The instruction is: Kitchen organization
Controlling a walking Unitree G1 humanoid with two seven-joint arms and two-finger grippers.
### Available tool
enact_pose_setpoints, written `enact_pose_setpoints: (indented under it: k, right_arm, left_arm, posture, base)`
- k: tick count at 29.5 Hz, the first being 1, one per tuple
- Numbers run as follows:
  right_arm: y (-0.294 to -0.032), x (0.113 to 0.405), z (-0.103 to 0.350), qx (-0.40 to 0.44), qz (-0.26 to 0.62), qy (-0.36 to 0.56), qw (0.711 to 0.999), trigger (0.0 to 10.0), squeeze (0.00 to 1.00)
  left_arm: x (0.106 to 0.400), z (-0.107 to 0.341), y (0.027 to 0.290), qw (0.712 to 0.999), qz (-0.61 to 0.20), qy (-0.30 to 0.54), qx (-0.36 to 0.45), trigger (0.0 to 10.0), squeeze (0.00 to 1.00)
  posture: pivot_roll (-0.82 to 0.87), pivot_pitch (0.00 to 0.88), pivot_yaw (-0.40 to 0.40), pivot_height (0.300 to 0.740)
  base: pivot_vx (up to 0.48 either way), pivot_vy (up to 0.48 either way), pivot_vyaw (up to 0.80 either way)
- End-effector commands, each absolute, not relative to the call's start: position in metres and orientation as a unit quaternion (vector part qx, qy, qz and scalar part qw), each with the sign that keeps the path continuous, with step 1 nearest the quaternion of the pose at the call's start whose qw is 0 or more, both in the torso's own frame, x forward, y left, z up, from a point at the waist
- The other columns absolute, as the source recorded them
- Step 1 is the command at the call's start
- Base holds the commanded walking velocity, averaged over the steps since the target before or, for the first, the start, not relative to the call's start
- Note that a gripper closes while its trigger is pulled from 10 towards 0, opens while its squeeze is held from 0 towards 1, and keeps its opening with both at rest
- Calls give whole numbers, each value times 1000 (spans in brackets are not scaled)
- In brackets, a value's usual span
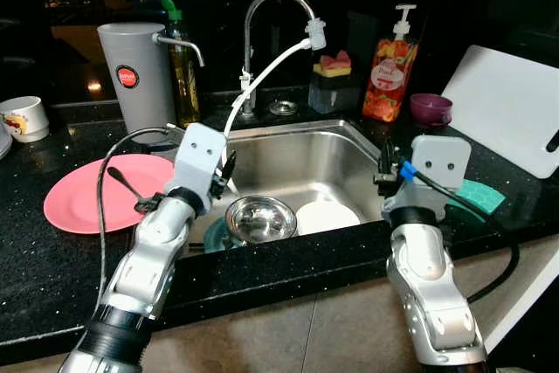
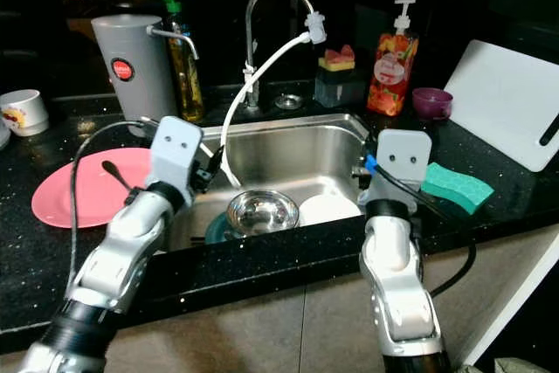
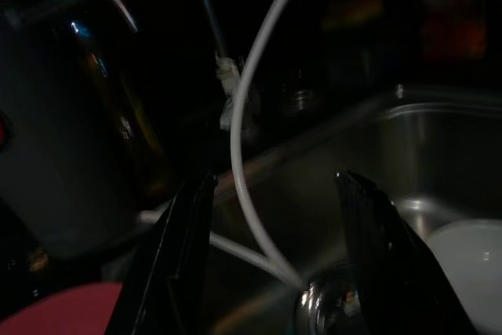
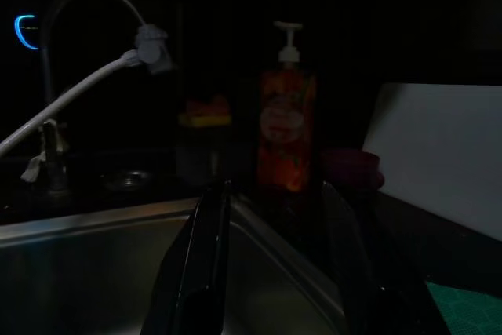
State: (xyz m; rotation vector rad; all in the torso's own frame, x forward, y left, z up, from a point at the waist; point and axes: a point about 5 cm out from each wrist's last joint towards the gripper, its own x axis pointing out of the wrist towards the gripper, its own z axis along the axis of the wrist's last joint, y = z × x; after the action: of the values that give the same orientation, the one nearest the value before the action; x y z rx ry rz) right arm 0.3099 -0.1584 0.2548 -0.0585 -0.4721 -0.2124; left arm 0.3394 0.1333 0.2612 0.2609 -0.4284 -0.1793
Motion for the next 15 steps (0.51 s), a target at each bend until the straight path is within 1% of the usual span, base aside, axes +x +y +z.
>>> enact_pose_setpoints:
  k: [1, 2, 6, 8, 9, 10, 13, 15]
  right_arm:
    - [-163, 304, 248, -23, -112, -221, 969, 10000, 0]
    - [-163, 304, 248, -23, -112, -221, 969, 10000, 0]
    - [-168, 297, 237, -14, -116, -204, 972, 10000, 0]
    - [-169, 296, 236, -13, -115, -202, 972, 10000, 0]
    - [-169, 294, 233, -8, -111, -199, 974, 10000, 0]
    - [-168, 293, 231, -2, -107, -195, 975, 10000, 0]
    - [-168, 292, 229, 2, -103, -192, 976, 10000, 0]
    - [-164, 290, 225, 4, -88, -188, 978, 10000, 0]
  left_arm:
    - [323, 260, 132, 968, -85, -213, 100, 10000, 0]
    - [323, 260, 132, 968, -85, -213, 100, 10000, 0]
    - [293, 256, 137, 968, -85, -221, 82, 10000, 0]
    - [289, 254, 138, 969, -87, -219, 78, 10000, 0]
    - [281, 250, 141, 968, -89, -217, 85, 10000, 0]
    - [273, 244, 143, 970, -89, -207, 90, 10000, 0]
    - [268, 239, 144, 972, -89, -198, 92, 10000, 0]
    - [258, 230, 150, 976, -85, -176, 92, 10000, 0]
  posture:
    - [80, 104, -16, 740]
    - [80, 104, -16, 740]
    - [92, 110, -12, 740]
    - [92, 110, -12, 740]
    - [97, 109, -12, 740]
    - [97, 109, -12, 740]
    - [102, 108, -13, 740]
    - [107, 106, -15, 740]
  base:
    - [0, 0, 0]
    - [0, 0, 0]
    - [0, 0, 0]
    - [0, 0, 0]
    - [0, 0, 0]
    - [0, 0, 0]
    - [0, 0, 0]
    - [0, 0, 0]
